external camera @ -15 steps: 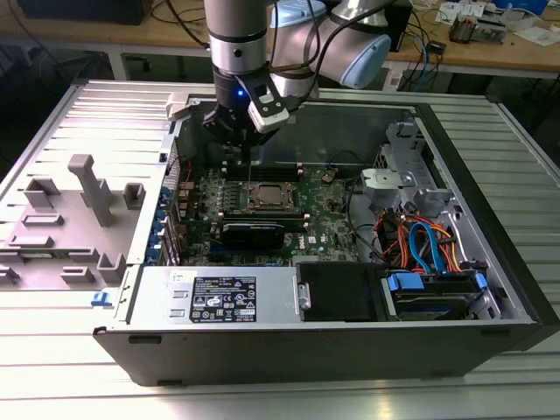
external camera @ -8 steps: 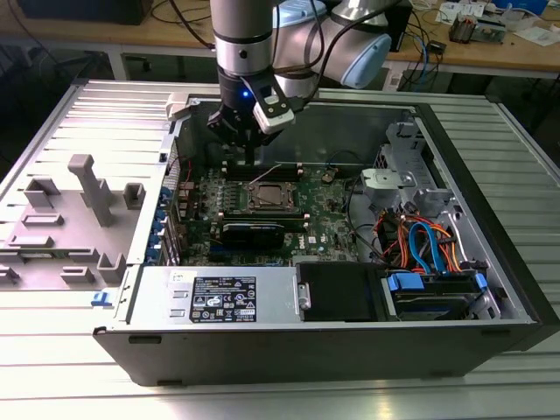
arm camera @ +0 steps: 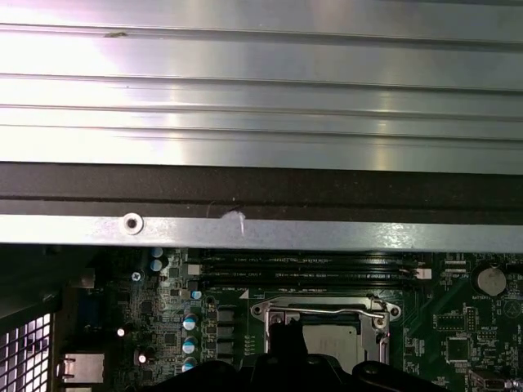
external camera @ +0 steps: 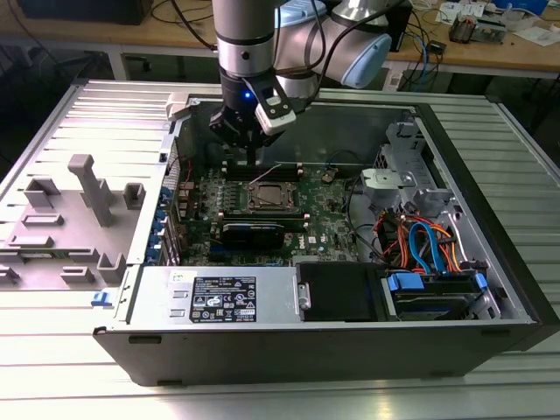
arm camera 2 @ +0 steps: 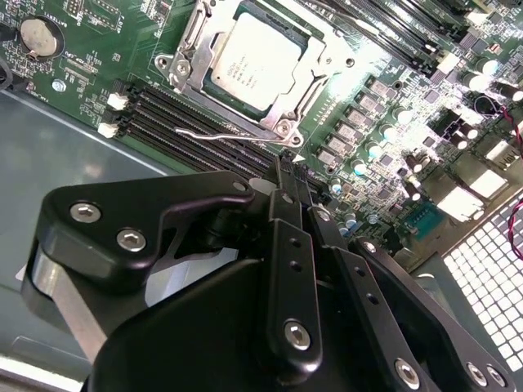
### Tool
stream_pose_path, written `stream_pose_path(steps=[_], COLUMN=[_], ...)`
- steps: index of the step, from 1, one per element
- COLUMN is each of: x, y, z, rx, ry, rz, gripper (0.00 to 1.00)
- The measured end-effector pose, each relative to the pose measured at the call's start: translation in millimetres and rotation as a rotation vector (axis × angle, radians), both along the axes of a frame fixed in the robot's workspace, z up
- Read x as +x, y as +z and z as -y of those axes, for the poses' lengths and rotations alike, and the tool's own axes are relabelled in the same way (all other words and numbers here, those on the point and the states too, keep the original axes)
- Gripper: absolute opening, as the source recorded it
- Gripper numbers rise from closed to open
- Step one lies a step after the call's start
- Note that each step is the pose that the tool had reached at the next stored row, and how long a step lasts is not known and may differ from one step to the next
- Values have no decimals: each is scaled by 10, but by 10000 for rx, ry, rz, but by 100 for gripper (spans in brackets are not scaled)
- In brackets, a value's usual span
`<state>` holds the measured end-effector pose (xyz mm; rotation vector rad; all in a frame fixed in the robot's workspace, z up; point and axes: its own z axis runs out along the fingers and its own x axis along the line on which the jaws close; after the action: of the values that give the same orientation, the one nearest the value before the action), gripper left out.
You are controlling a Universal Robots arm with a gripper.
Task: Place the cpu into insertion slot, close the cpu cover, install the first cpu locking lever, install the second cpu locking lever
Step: 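Install the first cpu locking lever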
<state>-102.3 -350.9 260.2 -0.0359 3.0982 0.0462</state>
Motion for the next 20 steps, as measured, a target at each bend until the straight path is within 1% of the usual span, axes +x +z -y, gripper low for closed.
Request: stream_pose_path(steps=[8, 11, 20], x=[9, 10, 31], y=[0, -2, -33], z=[0, -8, -19], rx=[0, 2, -2], ry=[0, 1, 10], rz=[0, 2, -1], gripper=[11, 11, 11])
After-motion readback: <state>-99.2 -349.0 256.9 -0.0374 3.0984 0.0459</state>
